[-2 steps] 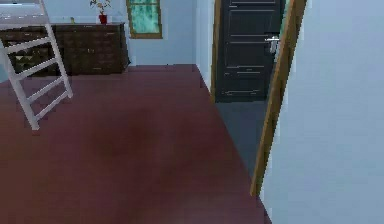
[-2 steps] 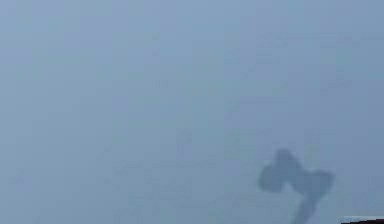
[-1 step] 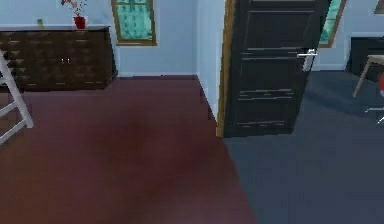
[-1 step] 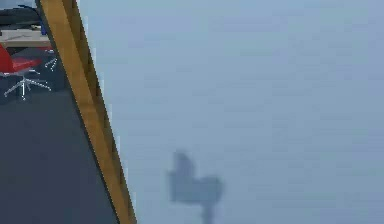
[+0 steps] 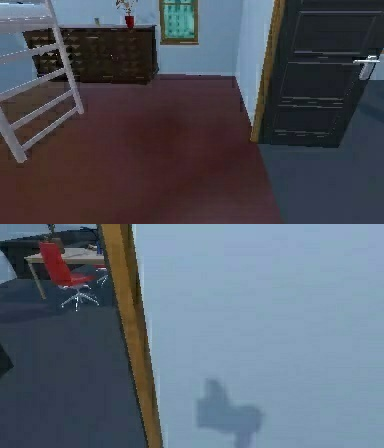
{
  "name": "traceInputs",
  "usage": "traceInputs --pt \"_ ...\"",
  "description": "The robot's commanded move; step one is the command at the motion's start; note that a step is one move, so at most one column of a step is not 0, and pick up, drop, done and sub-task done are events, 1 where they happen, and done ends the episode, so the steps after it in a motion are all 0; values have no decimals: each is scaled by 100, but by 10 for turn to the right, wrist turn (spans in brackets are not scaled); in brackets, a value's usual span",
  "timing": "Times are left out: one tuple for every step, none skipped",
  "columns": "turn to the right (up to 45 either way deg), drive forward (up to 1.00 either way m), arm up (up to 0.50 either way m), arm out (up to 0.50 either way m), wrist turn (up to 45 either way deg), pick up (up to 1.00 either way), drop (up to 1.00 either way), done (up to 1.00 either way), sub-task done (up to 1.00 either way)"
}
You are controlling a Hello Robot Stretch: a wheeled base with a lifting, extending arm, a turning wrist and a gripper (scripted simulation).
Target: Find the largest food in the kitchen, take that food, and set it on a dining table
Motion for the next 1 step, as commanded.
traceInputs --pt "0 20 0 0 0 0 0 0 0"
